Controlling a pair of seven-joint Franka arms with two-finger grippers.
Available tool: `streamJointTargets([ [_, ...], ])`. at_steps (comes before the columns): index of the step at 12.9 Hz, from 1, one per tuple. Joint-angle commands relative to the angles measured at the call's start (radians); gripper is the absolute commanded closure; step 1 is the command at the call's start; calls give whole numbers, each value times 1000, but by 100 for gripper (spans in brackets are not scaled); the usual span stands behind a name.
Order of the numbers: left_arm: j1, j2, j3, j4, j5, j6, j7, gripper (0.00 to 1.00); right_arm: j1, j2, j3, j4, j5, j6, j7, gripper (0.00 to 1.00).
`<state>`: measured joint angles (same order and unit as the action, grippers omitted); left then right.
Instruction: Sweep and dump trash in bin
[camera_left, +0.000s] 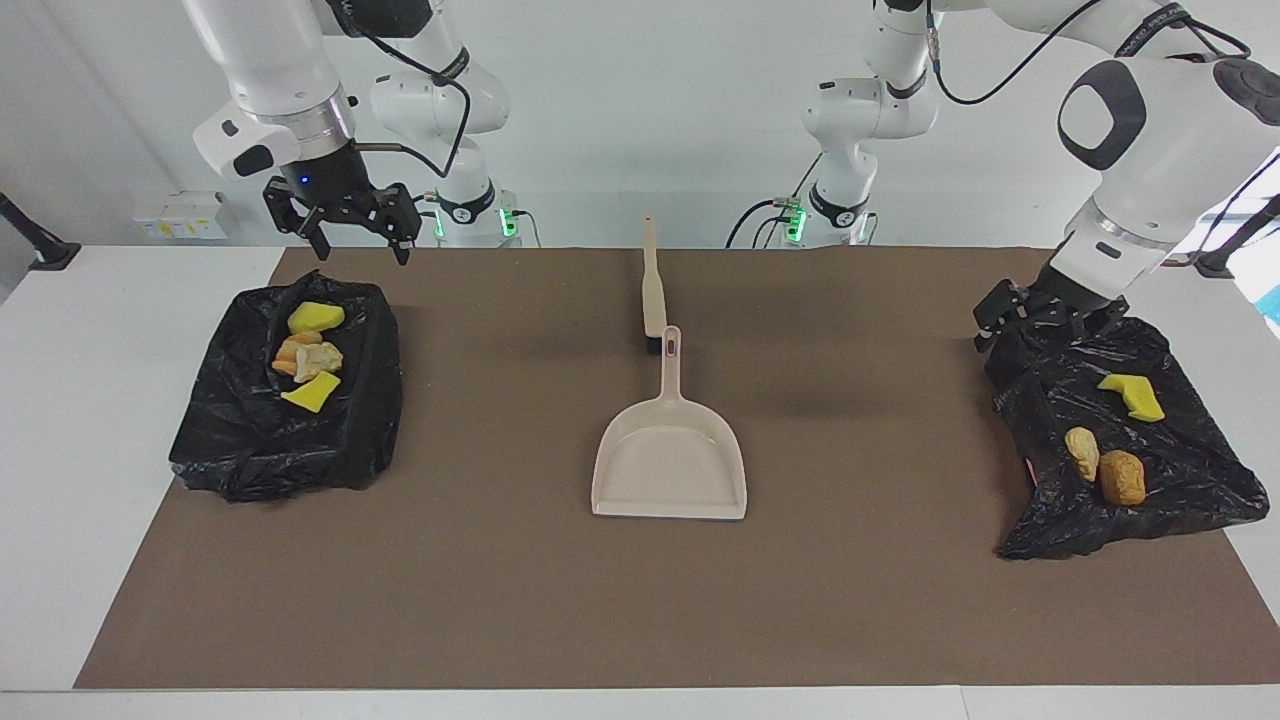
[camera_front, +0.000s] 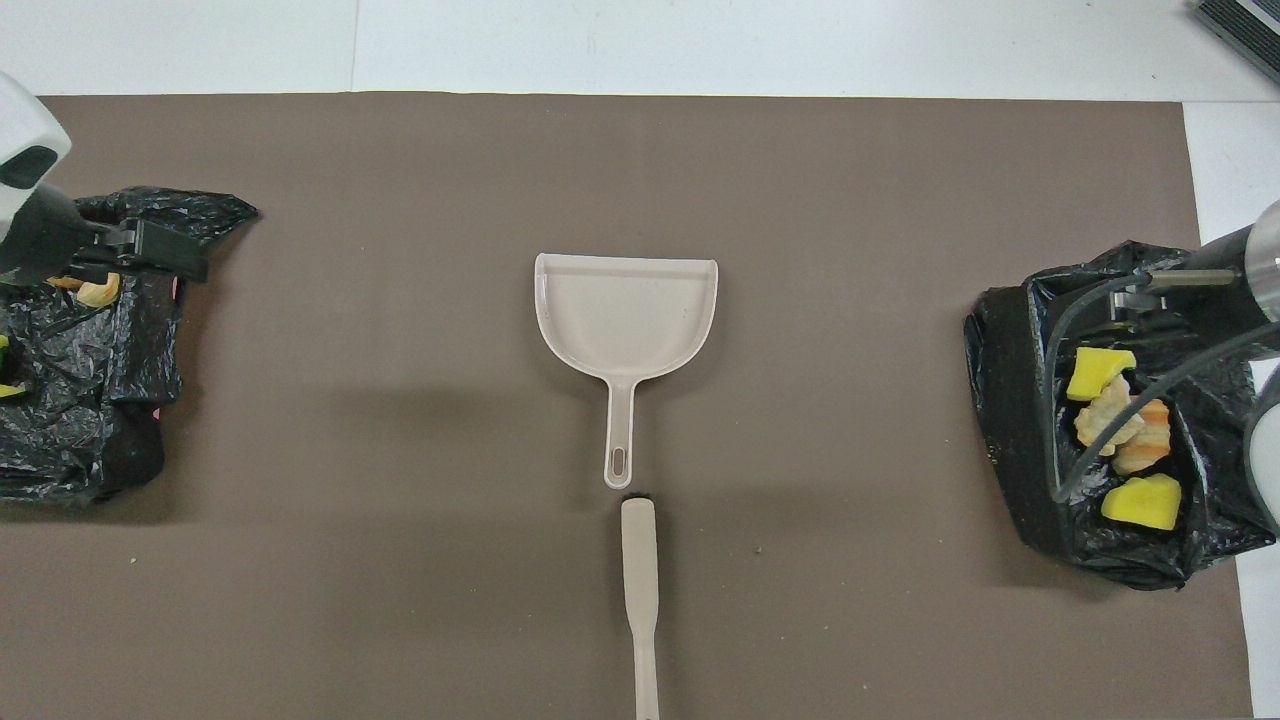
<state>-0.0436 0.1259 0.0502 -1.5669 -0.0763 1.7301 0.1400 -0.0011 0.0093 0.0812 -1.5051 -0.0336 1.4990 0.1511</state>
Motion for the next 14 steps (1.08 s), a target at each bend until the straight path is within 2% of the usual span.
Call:
streamJointTargets([
  [1, -1, -71, -6, -77, 75, 0, 20, 0, 9, -12, -15, -11, 12, 3, 2, 0],
  [8, -5, -143, -6, -78, 75, -44, 3, 0, 3, -9, -14, -9, 15, 7, 2, 0],
  [11, -5, -181, -6, -120, 75, -89, 19, 0, -3, -11, -14, -9, 20, 10, 2, 0],
  [14, -9, -178, -6, -113, 75, -93, 21, 0, -8, -12, -15, -11, 20, 9, 1, 0],
])
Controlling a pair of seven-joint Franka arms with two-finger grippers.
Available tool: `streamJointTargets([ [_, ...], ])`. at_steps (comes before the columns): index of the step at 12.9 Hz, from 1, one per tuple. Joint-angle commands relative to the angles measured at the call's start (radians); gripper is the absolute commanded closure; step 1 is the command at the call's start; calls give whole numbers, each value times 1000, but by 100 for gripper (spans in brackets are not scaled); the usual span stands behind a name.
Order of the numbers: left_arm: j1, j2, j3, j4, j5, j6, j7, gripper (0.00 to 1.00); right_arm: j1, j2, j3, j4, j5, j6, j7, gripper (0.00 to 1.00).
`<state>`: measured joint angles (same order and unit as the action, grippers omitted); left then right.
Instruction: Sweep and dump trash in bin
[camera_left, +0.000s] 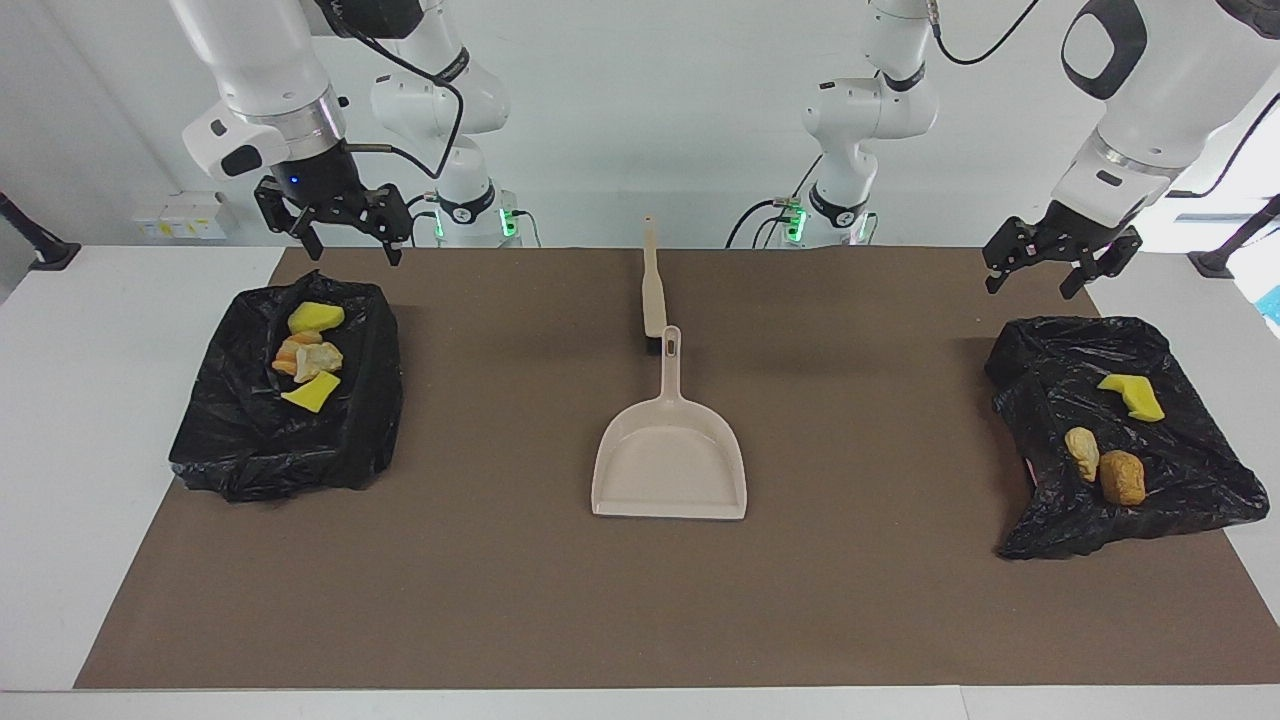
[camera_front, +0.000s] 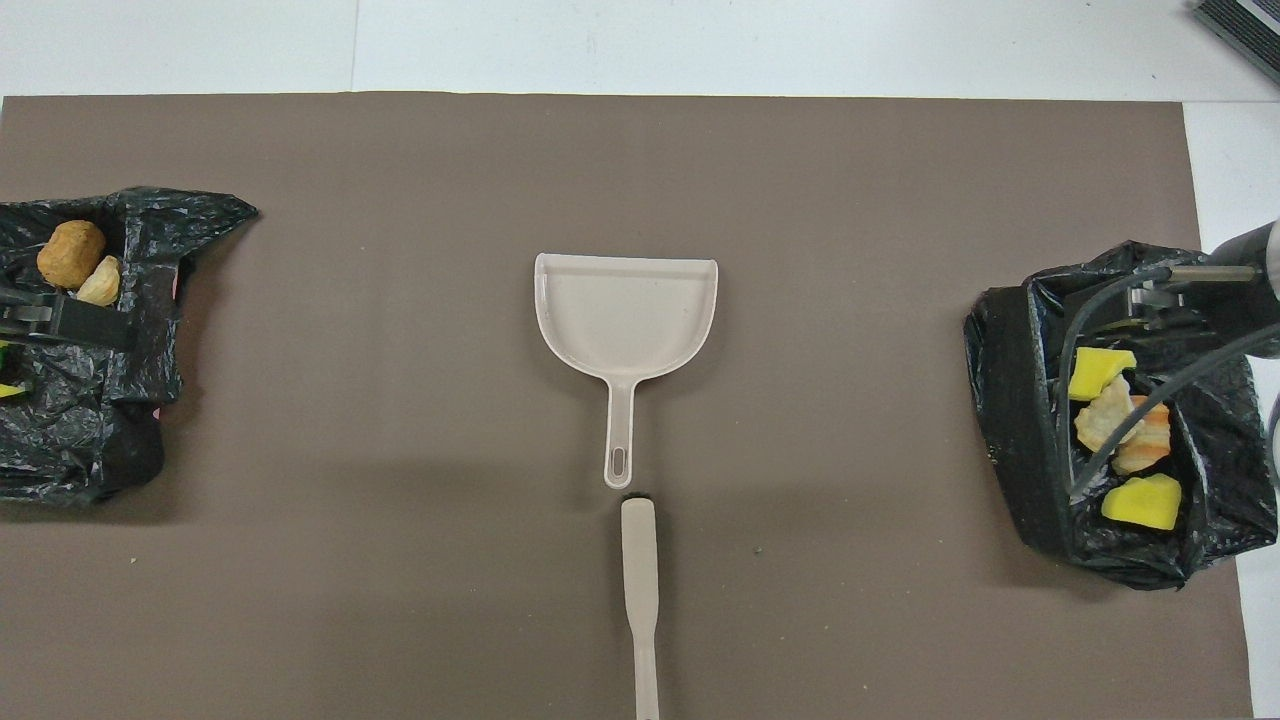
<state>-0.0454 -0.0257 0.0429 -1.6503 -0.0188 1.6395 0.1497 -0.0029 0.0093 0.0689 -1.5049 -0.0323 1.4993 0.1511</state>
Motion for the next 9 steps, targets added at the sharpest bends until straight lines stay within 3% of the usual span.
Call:
streamJointTargets([
  [1, -7, -26, 2, -29, 19, -3, 11, 0, -6, -12, -3, -11, 18, 9, 1, 0],
  [9, 2, -19, 2, -19, 17, 8, 7, 0, -5, -17, -3, -14, 20, 7, -4, 0],
])
